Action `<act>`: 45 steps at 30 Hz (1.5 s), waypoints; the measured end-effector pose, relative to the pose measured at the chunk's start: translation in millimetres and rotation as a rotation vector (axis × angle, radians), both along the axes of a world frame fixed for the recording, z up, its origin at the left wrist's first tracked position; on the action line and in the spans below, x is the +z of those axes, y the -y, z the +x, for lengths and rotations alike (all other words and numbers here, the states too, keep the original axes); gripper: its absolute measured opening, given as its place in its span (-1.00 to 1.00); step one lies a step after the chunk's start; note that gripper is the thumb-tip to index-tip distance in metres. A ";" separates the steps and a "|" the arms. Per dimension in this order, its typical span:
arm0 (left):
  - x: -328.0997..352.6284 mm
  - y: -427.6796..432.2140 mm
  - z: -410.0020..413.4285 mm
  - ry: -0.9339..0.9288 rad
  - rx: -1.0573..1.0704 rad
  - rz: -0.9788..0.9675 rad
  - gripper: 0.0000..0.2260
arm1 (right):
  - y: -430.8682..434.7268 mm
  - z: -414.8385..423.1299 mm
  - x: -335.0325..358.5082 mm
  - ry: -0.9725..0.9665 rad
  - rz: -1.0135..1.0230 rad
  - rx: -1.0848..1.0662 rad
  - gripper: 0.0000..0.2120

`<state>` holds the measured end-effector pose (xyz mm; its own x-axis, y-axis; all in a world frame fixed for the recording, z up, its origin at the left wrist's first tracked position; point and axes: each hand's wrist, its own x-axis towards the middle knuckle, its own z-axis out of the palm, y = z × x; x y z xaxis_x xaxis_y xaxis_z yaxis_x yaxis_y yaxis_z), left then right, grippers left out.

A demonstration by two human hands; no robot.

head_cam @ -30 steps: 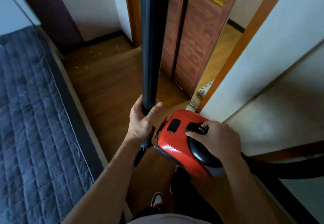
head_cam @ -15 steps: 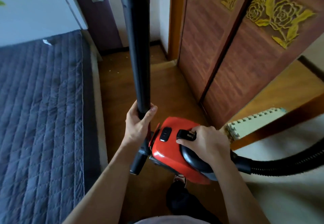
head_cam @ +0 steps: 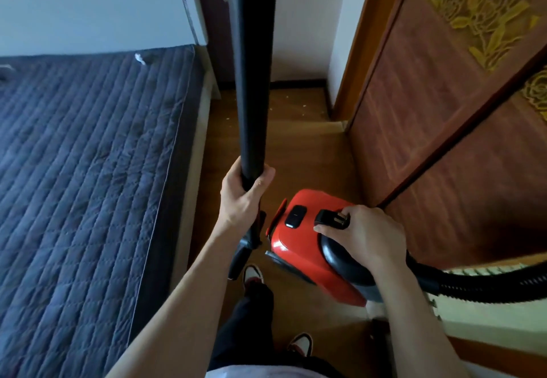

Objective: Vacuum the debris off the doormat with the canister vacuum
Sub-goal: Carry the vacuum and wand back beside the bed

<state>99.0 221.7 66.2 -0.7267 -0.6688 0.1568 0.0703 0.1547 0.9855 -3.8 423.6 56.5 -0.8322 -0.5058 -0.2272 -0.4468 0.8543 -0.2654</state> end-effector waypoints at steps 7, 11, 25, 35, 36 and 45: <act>-17.4 74.7 -72.0 -0.006 0.021 0.037 -0.64 | 70.1 -86.9 -11.7 0.046 -0.006 -0.017 -0.41; -27.0 138.3 -125.1 -0.025 0.006 0.074 -0.66 | 128.0 -137.9 -19.6 0.018 -0.010 -0.015 -0.38; -14.5 347.0 -267.8 -0.026 -0.037 0.024 -0.74 | 322.9 -303.6 -23.7 0.034 -0.234 -0.046 -0.56; -25.1 443.7 -360.1 0.000 0.002 0.031 -0.95 | 428.6 -416.1 -34.7 -0.001 -0.160 -0.029 -0.36; -26.9 453.4 -372.8 0.004 0.008 0.038 -0.95 | 440.2 -430.2 -37.4 0.005 -0.157 -0.027 -0.38; -37.1 549.3 -520.1 0.048 0.087 0.046 -0.76 | 556.8 -572.8 -44.5 0.050 0.082 0.145 -0.47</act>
